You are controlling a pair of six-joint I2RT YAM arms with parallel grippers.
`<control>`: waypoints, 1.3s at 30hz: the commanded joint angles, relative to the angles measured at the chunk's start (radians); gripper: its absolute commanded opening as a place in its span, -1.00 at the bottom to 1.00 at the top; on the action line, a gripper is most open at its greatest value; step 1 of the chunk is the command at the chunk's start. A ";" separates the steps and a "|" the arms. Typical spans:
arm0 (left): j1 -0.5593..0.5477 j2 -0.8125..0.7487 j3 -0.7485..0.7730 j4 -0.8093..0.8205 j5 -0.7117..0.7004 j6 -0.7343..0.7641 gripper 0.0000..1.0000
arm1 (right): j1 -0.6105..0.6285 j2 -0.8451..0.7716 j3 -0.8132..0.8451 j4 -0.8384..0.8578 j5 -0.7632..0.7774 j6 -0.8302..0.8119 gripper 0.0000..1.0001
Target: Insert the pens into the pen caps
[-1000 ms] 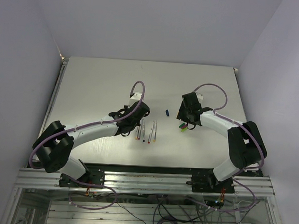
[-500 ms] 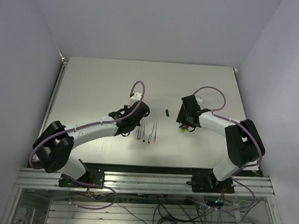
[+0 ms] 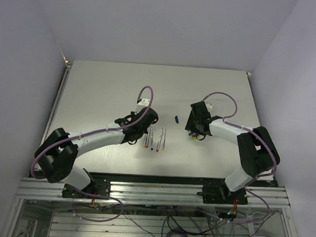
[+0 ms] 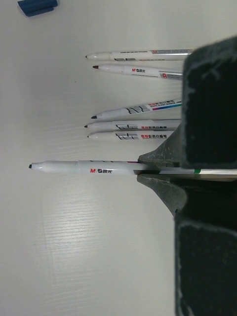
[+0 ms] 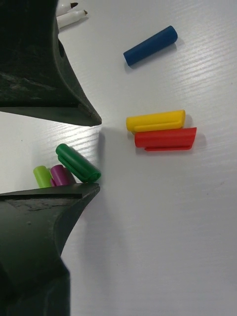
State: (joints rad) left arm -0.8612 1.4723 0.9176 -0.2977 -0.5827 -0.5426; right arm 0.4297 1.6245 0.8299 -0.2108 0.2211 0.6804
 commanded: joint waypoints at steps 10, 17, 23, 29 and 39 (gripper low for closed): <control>-0.003 -0.031 -0.008 -0.026 -0.024 -0.037 -0.86 | 0.058 0.039 -0.012 -0.112 0.001 0.028 -0.04; -0.003 -0.028 -0.002 -0.030 -0.032 -0.031 -0.86 | 0.088 0.068 -0.003 -0.080 -0.054 -0.022 -0.12; -0.004 -0.017 0.006 -0.020 -0.027 -0.025 -0.86 | 0.120 0.075 0.019 -0.120 -0.020 -0.041 -0.10; -0.003 -0.010 -0.001 -0.008 -0.013 -0.026 -0.86 | 0.124 0.058 -0.004 -0.146 0.018 -0.024 -0.07; -0.003 0.001 0.005 -0.002 -0.007 -0.015 -0.86 | 0.142 0.064 -0.005 -0.198 0.038 -0.005 -0.09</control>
State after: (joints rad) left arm -0.8612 1.4715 0.9169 -0.3195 -0.5938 -0.5663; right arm 0.5583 1.6535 0.8673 -0.2630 0.2604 0.6514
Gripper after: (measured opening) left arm 0.102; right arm 0.465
